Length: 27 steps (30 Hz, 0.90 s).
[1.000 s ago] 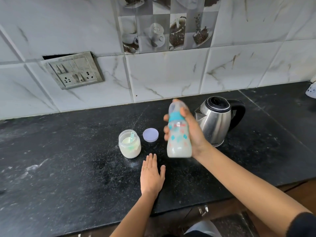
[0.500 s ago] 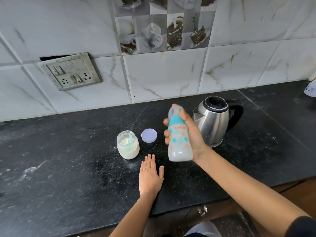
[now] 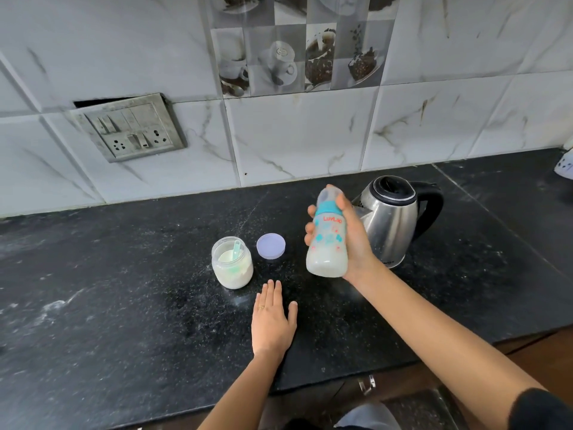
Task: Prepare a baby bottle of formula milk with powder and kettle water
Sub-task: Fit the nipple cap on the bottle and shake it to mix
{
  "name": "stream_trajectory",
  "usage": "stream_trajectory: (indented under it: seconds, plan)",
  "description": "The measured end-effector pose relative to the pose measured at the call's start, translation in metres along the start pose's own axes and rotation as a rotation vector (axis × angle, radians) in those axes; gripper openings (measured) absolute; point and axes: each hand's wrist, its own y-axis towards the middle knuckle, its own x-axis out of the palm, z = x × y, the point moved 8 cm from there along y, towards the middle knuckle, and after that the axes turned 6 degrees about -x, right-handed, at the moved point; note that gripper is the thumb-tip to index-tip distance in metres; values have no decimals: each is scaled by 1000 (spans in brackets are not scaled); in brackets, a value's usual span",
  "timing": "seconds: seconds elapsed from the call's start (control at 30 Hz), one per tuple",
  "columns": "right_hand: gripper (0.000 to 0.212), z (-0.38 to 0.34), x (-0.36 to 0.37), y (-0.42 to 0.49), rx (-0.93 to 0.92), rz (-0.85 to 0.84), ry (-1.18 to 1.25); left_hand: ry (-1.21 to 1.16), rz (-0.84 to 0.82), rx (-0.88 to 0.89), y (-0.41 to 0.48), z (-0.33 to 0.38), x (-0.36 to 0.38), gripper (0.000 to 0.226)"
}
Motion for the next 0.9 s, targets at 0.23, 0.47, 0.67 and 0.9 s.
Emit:
stream_trajectory:
  seconds: [0.23, 0.47, 0.67, 0.9]
  plan:
    - [34, 15, -12, -10, 31, 91, -93, 16, -3, -10, -1, 0, -1, 76]
    - [33, 18, -8, -14, 91, 2, -174, 24, -25, -11, -1, -1, 2, 69]
    - [36, 6, -22, 5, 61, 215, 47, 4, -21, -9, -1, 0, 0, 85]
    - [29, 14, -21, 0, 52, 162, -63, 11, -30, -17, -1, -1, 2, 84]
